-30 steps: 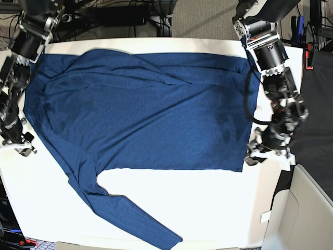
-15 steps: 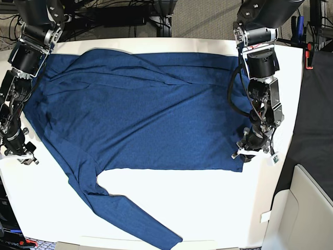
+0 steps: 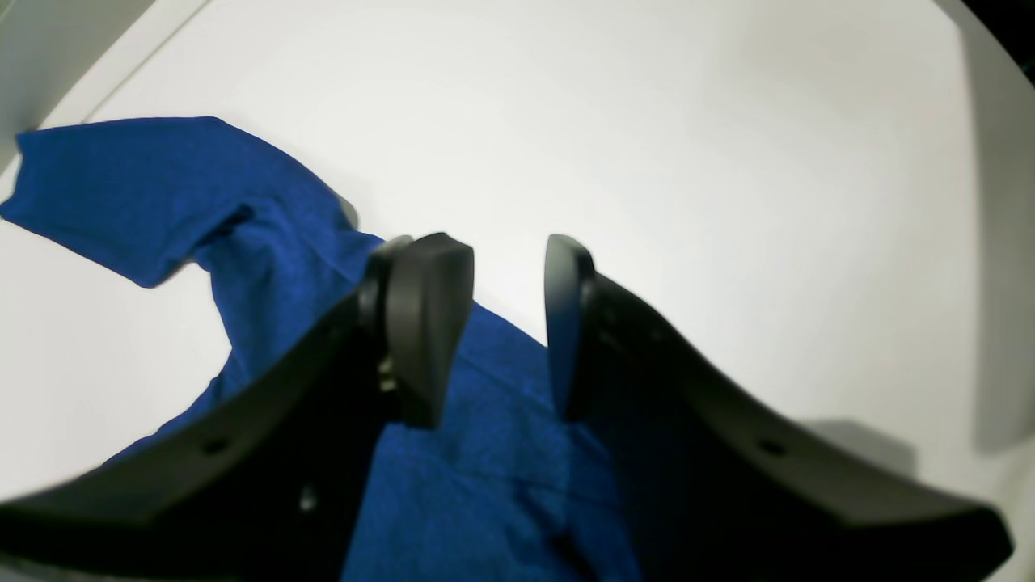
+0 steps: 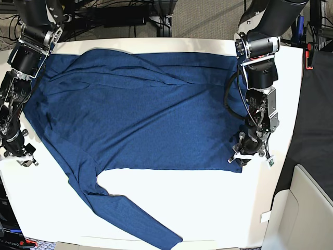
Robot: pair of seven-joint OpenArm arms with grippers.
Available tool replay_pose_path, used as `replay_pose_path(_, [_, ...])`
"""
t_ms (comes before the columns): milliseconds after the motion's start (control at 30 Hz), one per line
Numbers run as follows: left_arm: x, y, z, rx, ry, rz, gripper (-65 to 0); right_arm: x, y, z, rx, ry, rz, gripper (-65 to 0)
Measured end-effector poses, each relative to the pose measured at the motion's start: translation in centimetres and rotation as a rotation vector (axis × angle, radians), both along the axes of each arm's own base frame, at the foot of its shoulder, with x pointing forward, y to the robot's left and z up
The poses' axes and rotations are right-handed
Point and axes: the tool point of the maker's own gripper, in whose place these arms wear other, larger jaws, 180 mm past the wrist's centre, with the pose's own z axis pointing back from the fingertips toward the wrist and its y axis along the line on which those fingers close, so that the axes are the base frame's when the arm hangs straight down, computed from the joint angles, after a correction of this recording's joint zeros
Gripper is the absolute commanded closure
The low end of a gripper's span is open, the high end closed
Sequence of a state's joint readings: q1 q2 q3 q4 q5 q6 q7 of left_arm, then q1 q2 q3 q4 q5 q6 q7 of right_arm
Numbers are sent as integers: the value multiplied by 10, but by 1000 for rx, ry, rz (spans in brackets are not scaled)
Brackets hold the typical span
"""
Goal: Fold the T-shirt properly
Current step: 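Reach both grippers down to the shirt's hem corners, then grasp the hem corners with both grippers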
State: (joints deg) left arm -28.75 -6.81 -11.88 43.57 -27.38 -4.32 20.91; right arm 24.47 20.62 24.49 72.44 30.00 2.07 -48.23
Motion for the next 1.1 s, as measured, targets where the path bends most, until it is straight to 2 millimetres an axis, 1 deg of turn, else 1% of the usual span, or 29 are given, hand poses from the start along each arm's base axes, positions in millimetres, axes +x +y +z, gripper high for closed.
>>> replay_pose_path(100, [-2,-8,-4,-13,6,-11,-199,1,-1,2,-3,-3,-1,-204])
replay_pose_path(133, [-3,-13,-5,-23,12,-22,-184,1,-1,2,-3,-2,-1,-204])
replay_pose_path(233, [-4,-33,-7,-59,21,-94,-112,1,0,1,-1,-3,0,-204])
replay_pose_path(300, [-4,-43,-7,-76,18,-114,-64,2,1,2,0,-6,2,-204])
replay_pose_path(367, [-5,-44,-8,-78,25,-119,-12,3,1,4,1,-9,2,-204])
replay_pose_path(400, [-5,-43,-8,-78,25,-118,0,2,0,3,-1,-7,0,-204])
replay_pose_path(467, [-6,-43,-8,-81,22,-121,0,2,1,3,-1,-8,2,-204])
replay_pose_path(533, [-6,-43,-3,-74,22,-129,0,3,1,3,1,-8,2,-204])
replay_pose_path(667, [-16,-36,5,-34,19,-136,0,4,-3,4,-8,-30,-13,-202])
replay_pose_path(767, [-25,-32,13,-5,21,-151,0,7,-6,-11,27,7,-30,-201])
replay_pose_path(833, [-26,-31,24,8,12,-165,0,15,1,-23,34,52,-10,-201])
replay_pose_path(900, [-24,-29,43,28,-42,-169,0,30,18,-29,25,91,46,-201])
replay_pose_path(967, [-25,-28,55,47,-75,-170,0,45,38,-31,25,108,105,-201])
replay_pose_path(1033, [-29,-28,58,56,-82,-172,0,55,51,-33,12,123,142,-201])
replay_pose_path(1100, [-35,-28,57,63,-75,-175,0,61,56,-38,-17,128,158,-201])
